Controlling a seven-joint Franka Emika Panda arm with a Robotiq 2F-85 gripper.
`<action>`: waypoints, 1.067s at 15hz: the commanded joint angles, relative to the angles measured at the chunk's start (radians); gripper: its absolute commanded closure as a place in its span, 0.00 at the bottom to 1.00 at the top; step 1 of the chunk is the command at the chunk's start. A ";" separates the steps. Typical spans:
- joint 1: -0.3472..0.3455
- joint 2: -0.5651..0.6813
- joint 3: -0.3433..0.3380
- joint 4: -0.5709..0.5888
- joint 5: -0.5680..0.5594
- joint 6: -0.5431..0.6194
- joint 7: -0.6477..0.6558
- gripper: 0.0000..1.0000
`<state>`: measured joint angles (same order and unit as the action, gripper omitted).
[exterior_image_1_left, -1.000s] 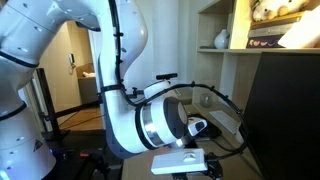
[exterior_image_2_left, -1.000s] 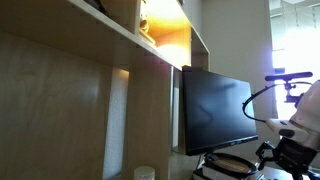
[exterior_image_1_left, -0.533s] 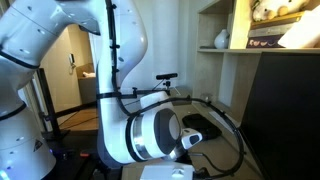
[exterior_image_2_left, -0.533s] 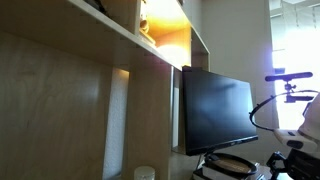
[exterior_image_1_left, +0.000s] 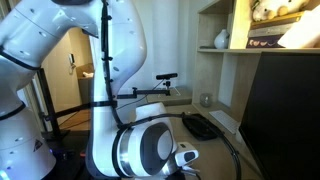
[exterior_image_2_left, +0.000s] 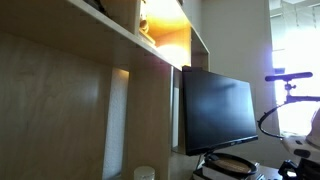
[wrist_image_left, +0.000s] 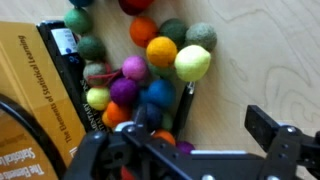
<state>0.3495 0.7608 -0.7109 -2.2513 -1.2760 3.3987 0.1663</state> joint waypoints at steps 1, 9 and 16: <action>-0.016 0.002 0.012 -0.004 0.011 0.000 0.014 0.00; -0.023 0.006 0.016 0.005 0.016 0.002 0.010 0.00; 0.044 0.026 -0.040 0.033 0.087 0.023 0.003 0.56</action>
<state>0.3526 0.7679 -0.7164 -2.2291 -1.2162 3.3999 0.1652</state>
